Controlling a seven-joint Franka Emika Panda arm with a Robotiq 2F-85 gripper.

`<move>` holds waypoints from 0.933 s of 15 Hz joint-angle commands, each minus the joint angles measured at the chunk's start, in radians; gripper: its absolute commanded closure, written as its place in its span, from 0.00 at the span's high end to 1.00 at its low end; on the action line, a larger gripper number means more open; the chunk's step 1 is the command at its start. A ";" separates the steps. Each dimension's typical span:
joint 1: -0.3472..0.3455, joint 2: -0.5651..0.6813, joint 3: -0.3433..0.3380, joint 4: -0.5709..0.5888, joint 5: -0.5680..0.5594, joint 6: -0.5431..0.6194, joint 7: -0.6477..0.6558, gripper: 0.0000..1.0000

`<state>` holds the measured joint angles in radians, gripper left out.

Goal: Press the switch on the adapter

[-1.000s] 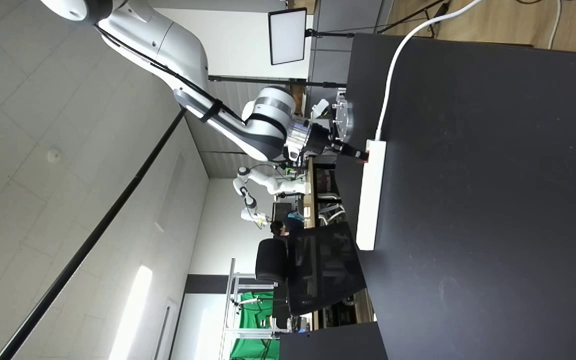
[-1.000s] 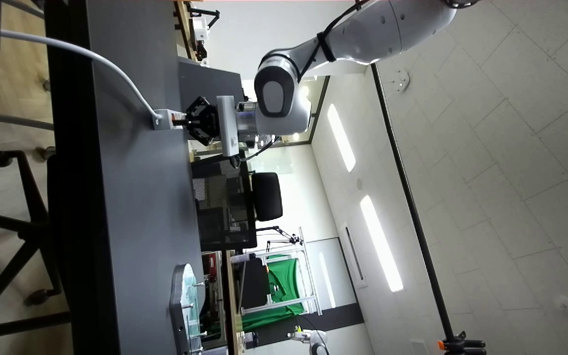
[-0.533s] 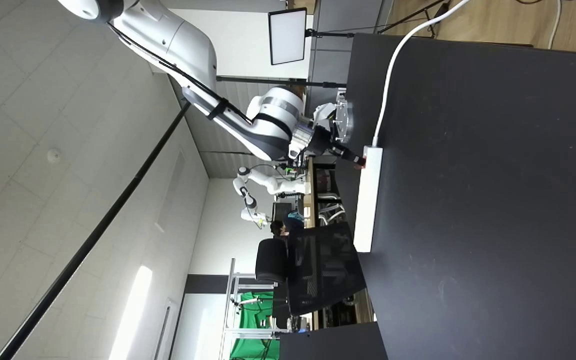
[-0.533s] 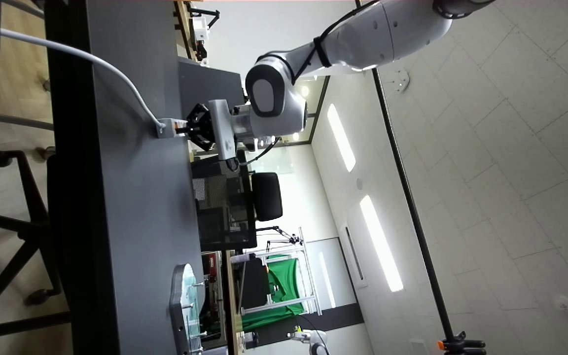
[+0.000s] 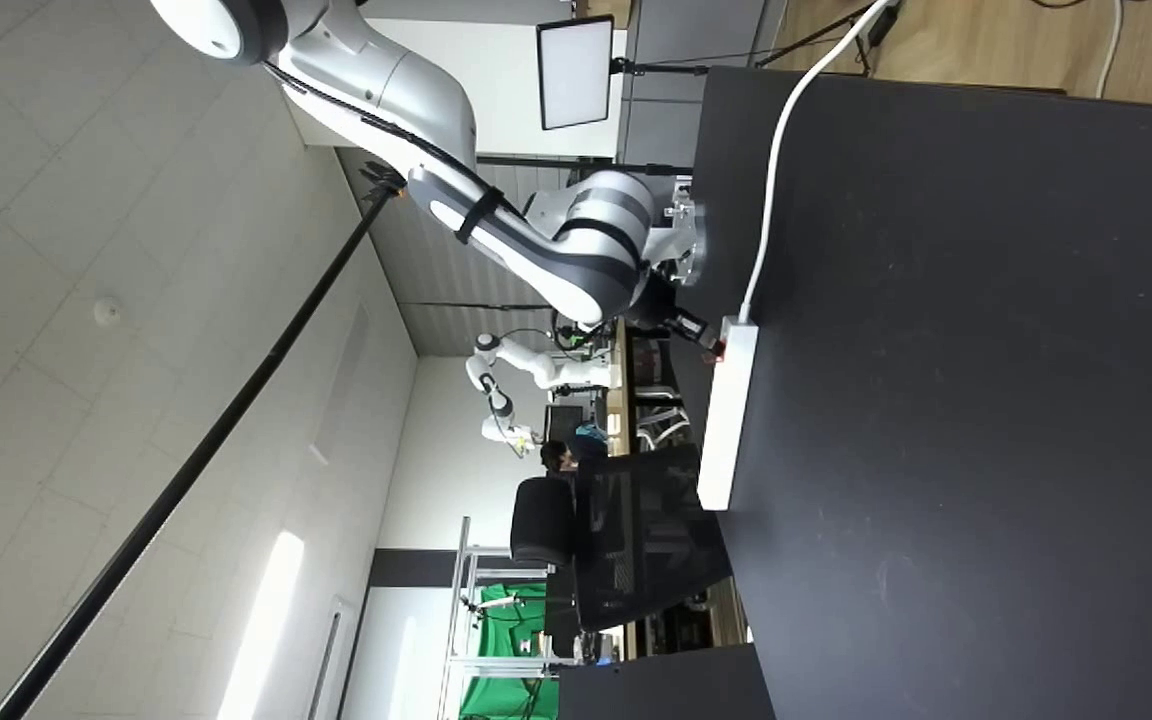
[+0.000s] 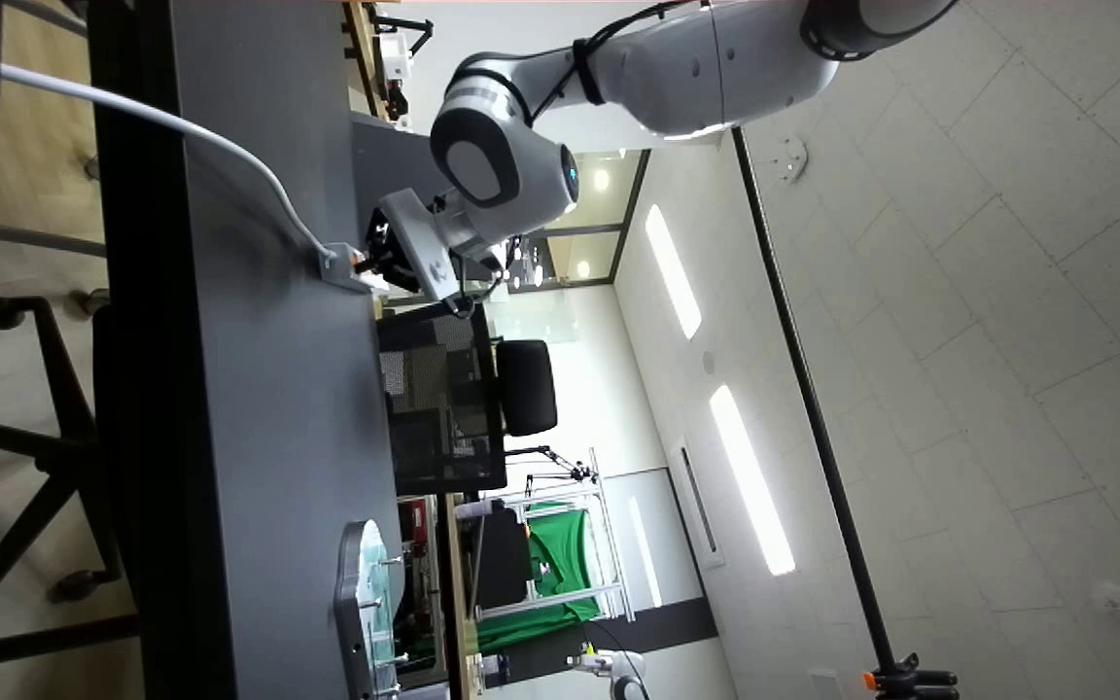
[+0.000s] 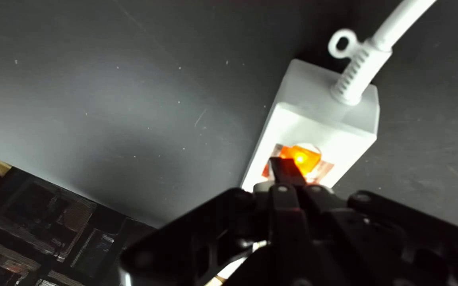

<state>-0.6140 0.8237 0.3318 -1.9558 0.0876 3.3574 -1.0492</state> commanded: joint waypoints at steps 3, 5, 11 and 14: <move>0.092 0.013 -0.134 0.032 -0.203 -0.089 0.257 0.00; 0.140 -0.044 -0.179 0.023 -0.232 -0.162 0.319 0.00; 0.158 -0.219 -0.184 -0.001 -0.227 -0.465 0.319 0.00; 0.164 -0.298 -0.196 -0.007 -0.198 -0.557 0.297 0.00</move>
<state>-0.4673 0.6245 0.1581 -1.9281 -0.1327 2.8833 -0.7597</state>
